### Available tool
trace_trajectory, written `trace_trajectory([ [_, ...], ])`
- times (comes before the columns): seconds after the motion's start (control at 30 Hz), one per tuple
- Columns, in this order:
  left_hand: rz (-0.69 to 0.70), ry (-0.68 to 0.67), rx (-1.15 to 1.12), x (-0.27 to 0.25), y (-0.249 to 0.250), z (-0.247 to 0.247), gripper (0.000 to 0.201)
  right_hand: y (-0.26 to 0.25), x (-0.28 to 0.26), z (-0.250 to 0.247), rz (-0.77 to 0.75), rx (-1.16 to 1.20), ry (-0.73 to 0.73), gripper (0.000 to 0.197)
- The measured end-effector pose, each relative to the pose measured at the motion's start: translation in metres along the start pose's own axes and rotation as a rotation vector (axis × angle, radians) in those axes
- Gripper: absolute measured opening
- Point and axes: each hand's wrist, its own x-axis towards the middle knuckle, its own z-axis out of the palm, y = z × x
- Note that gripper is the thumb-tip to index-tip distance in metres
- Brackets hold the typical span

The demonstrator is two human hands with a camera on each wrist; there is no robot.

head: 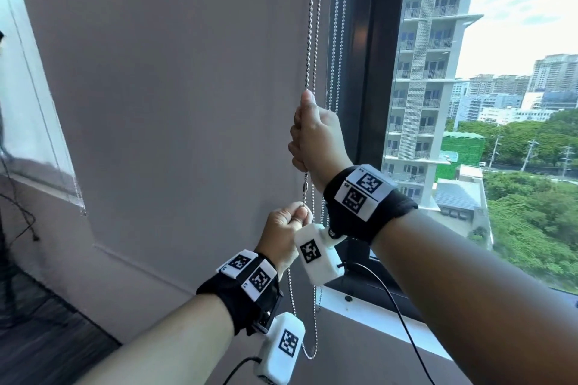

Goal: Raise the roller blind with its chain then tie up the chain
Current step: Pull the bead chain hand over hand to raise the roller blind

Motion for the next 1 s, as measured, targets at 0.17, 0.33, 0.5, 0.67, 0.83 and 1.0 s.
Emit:
trace_trajectory([
  [0.17, -0.079, -0.011, 0.042, -0.004, -0.003, -0.011, 0.04, 0.029, 0.001, 0.003, -0.137, -0.108, 0.049, 0.051],
  [0.33, -0.061, 0.031, 0.022, 0.003, 0.002, -0.018, 0.031, 0.052, -0.003, -0.004, -0.192, -0.163, 0.084, 0.053],
  [0.5, 0.025, 0.097, -0.07, 0.019, 0.018, -0.02, 0.028, 0.068, -0.015, -0.016, -0.245, -0.28, 0.13, 0.048],
  [0.67, 0.076, 0.105, -0.173, 0.038, 0.046, -0.012, 0.033, 0.084, -0.03, -0.025, -0.222, -0.235, 0.067, 0.045],
  [0.83, 0.055, -0.01, -0.296, 0.053, 0.085, 0.005, 0.041, 0.115, -0.046, -0.03, -0.159, -0.321, 0.111, 0.05],
  [1.0, 0.051, -0.026, -0.243, 0.061, 0.081, 0.017, 0.038, 0.129, -0.062, -0.036, -0.133, -0.348, 0.065, 0.05],
])
